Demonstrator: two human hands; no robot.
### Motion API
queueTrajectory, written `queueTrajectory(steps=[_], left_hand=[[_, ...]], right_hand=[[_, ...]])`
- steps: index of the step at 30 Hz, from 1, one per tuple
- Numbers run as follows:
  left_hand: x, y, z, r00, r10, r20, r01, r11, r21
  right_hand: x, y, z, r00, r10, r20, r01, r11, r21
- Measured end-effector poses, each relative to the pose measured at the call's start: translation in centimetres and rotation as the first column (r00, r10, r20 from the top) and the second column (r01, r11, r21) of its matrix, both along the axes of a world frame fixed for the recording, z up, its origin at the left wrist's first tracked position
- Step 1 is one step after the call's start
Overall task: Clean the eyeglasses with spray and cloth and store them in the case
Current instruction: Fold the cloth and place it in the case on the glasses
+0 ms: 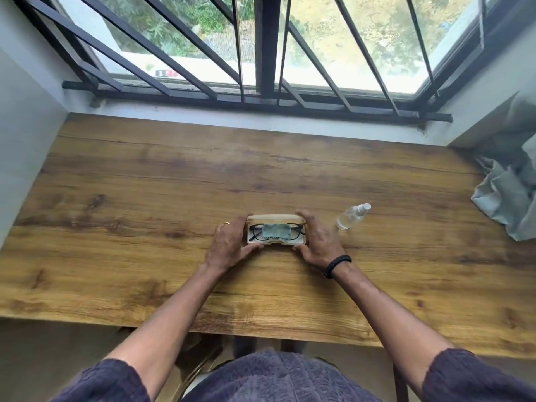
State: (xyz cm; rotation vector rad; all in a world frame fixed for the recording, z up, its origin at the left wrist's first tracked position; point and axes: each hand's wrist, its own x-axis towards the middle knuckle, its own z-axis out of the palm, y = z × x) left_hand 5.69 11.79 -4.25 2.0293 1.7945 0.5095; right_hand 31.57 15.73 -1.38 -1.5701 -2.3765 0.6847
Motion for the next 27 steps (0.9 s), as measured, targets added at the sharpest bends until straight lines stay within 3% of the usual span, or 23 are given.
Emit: queueTrajectory(steps=[5, 10, 19, 27], left_hand=[[0.0, -0.2, -0.2, 0.989, -0.075, -0.126, 0.089, 0.99, 0.11], [-0.1, -0.1, -0.8, 0.969, -0.089, -0.23, 0.13, 0.977, 0.171], [0.0, -0.3, -0.8, 0.968, -0.081, -0.236, 0.132, 0.969, 0.209], [0.1, -0.9, -0.8, 0.986, -0.054, -0.16, 0.08, 0.983, 0.164]], right_hand=[[0.2, -0.4, -1.2, 0.989, 0.024, 0.143, -0.036, 0.996, 0.083], [0.4, -0.8, -2.5, 0.995, 0.029, 0.095, -0.039, 0.994, 0.103], [0.4, -1.0, -3.7, 0.993, 0.011, 0.12, -0.037, 0.975, 0.219], [0.5, -1.6, -3.7, 0.997, 0.004, 0.074, -0.019, 0.978, 0.206]])
